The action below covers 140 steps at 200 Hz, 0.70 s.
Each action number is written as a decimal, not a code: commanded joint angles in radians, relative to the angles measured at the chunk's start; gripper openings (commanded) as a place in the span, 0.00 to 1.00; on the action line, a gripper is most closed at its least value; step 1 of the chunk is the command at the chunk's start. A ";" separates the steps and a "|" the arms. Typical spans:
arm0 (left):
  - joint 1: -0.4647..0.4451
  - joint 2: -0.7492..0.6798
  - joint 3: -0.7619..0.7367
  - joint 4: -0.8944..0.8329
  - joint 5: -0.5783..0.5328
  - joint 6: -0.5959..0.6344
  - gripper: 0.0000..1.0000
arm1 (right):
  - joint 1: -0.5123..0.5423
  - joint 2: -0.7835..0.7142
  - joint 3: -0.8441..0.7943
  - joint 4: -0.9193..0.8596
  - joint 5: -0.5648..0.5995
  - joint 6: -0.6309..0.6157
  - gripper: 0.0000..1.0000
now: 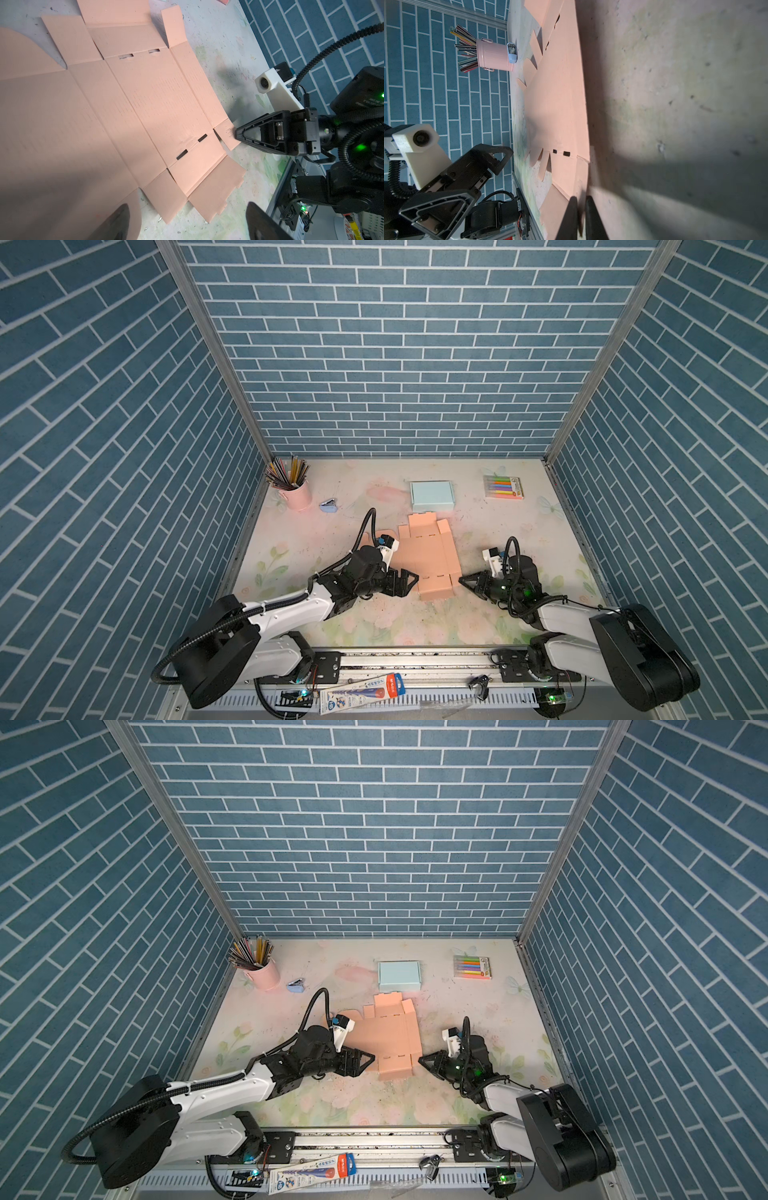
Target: Fold the paper box
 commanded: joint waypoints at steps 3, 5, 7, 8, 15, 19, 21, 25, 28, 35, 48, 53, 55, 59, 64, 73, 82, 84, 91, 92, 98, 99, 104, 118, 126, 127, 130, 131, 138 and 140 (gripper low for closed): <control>0.015 0.033 -0.013 0.035 -0.012 0.015 0.88 | 0.020 -0.078 -0.017 -0.072 0.028 0.025 0.12; 0.017 0.036 -0.014 0.038 -0.011 0.015 0.88 | 0.021 -0.086 -0.017 -0.080 0.029 0.026 0.12; 0.018 0.038 -0.016 0.041 -0.010 0.015 0.88 | 0.022 -0.092 -0.018 -0.086 0.031 0.026 0.12; 0.019 0.039 -0.016 0.042 -0.009 0.015 0.88 | 0.024 -0.095 -0.018 -0.089 0.032 0.026 0.12; 0.022 0.048 -0.019 0.053 -0.006 0.015 0.88 | 0.027 -0.120 -0.020 -0.110 0.038 0.025 0.12; 0.023 0.054 -0.021 0.059 -0.005 0.014 0.88 | 0.029 -0.132 -0.022 -0.124 0.042 0.025 0.12; 0.024 0.056 -0.023 0.062 -0.004 0.014 0.88 | 0.030 -0.139 -0.022 -0.131 0.045 0.025 0.12; 0.027 0.062 -0.024 0.067 -0.002 0.015 0.88 | 0.032 -0.150 -0.023 -0.142 0.049 0.023 0.12; 0.028 0.066 -0.024 0.070 0.000 0.015 0.88 | 0.033 -0.159 -0.024 -0.149 0.052 0.024 0.12; 0.029 0.075 -0.025 0.076 0.000 0.014 0.88 | 0.033 -0.176 -0.027 -0.165 0.059 0.021 0.12; 0.032 0.092 -0.028 0.089 0.003 0.015 0.88 | 0.034 -0.198 -0.029 -0.186 0.070 0.018 0.12; 0.033 0.098 -0.029 0.092 0.006 0.016 0.88 | 0.034 -0.203 -0.029 -0.188 0.072 0.018 0.12; 0.032 0.100 -0.030 0.095 0.007 0.014 0.88 | 0.033 -0.204 -0.029 -0.188 0.071 0.019 0.12; 0.034 0.104 -0.030 0.098 0.009 0.014 0.88 | 0.034 -0.206 -0.028 -0.187 0.071 0.020 0.12; 0.033 0.109 -0.031 0.103 0.012 0.015 0.88 | 0.034 -0.207 -0.026 -0.186 0.069 0.020 0.12; 0.033 0.115 -0.032 0.113 0.017 0.016 0.88 | 0.036 -0.203 -0.020 -0.186 0.063 0.019 0.12; 0.032 0.122 -0.034 0.121 0.022 0.018 0.88 | 0.039 -0.201 -0.014 -0.189 0.061 0.019 0.12; 0.034 0.125 -0.033 0.122 0.023 0.018 0.88 | 0.039 -0.201 -0.012 -0.189 0.061 0.018 0.12; 0.034 0.132 -0.033 0.126 0.023 0.020 0.88 | 0.041 -0.203 -0.009 -0.191 0.062 0.018 0.12; 0.033 0.133 -0.033 0.127 0.023 0.020 0.88 | 0.042 -0.203 -0.009 -0.192 0.061 0.018 0.12; 0.033 0.141 -0.034 0.131 0.023 0.021 0.88 | 0.043 -0.204 -0.008 -0.194 0.063 0.020 0.12; 0.033 0.142 -0.034 0.132 0.023 0.021 0.88 | 0.043 -0.204 -0.008 -0.194 0.063 0.020 0.12; 0.033 0.149 -0.033 0.135 0.025 0.021 0.88 | 0.042 -0.205 -0.008 -0.197 0.066 0.019 0.12; 0.033 0.174 -0.035 0.153 0.027 0.019 0.88 | 0.043 -0.209 -0.010 -0.203 0.078 0.017 0.14; 0.033 0.188 -0.036 0.161 0.027 0.018 0.88 | 0.043 -0.206 -0.009 -0.203 0.083 0.014 0.15; 0.032 0.190 -0.036 0.162 0.027 0.017 0.88 | 0.042 -0.205 -0.008 -0.203 0.083 0.013 0.15; 0.034 0.195 -0.037 0.164 0.026 0.018 0.88 | 0.042 -0.203 -0.008 -0.203 0.085 0.012 0.15; 0.034 0.197 -0.037 0.165 0.026 0.017 0.88 | 0.042 -0.202 -0.008 -0.203 0.086 0.011 0.15; 0.032 0.209 -0.037 0.171 0.026 0.016 0.88 | 0.043 -0.196 -0.006 -0.203 0.089 0.008 0.16; 0.033 0.213 -0.038 0.172 0.026 0.016 0.88 | 0.042 -0.193 -0.005 -0.203 0.090 0.006 0.16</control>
